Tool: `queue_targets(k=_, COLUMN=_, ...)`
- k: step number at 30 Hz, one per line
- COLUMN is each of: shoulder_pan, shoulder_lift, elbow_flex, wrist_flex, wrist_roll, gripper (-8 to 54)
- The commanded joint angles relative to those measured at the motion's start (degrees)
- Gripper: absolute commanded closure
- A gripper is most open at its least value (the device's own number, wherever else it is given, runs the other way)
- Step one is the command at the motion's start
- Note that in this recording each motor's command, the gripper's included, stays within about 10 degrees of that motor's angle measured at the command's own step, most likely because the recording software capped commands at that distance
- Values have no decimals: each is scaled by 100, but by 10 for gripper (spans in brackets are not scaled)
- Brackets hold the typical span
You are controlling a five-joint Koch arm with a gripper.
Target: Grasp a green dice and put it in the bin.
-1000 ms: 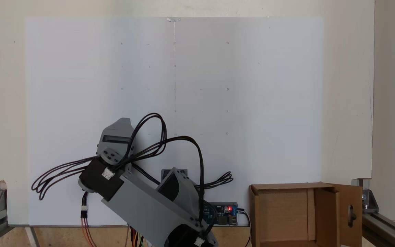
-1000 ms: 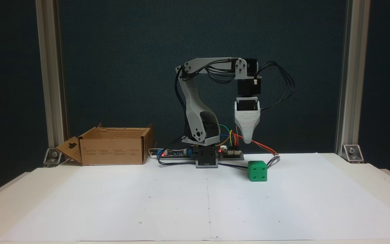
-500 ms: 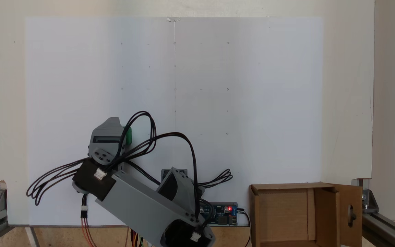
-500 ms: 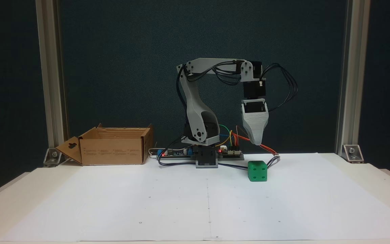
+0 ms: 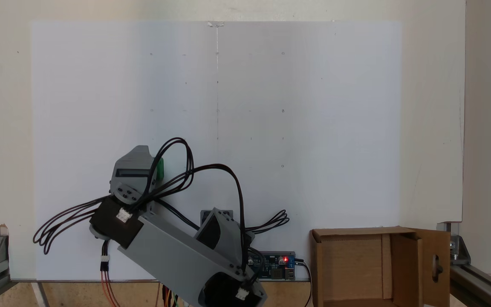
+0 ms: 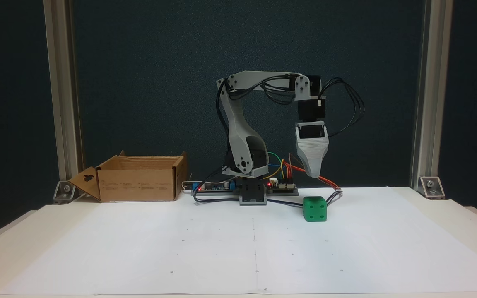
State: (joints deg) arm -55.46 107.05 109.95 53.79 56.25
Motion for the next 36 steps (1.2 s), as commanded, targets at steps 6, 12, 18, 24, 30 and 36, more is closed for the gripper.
queue_targets(k=6, shoulder_pan=-18, shoulder_lift=-334, elbow_flex=-18, wrist_flex=-105, wrist_roll=457, gripper=23)
queue_targets(k=12, shoulder_pan=-26, shoulder_lift=-466, elbow_flex=70, wrist_flex=-167, wrist_roll=448, gripper=23)
queue_targets(k=18, shoulder_pan=-35, shoulder_lift=-589, elbow_flex=290, wrist_flex=-536, wrist_roll=457, gripper=25)
queue_targets(k=24, shoulder_pan=-149, shoulder_lift=-677, elbow_flex=466, wrist_flex=-668, wrist_roll=457, gripper=25)
queue_targets(k=30, shoulder_pan=-158, shoulder_lift=-791, elbow_flex=615, wrist_flex=-782, wrist_roll=457, gripper=25)
queue_targets(k=36, shoulder_pan=-158, shoulder_lift=-1020, elbow_flex=650, wrist_flex=-888, wrist_roll=457, gripper=25)
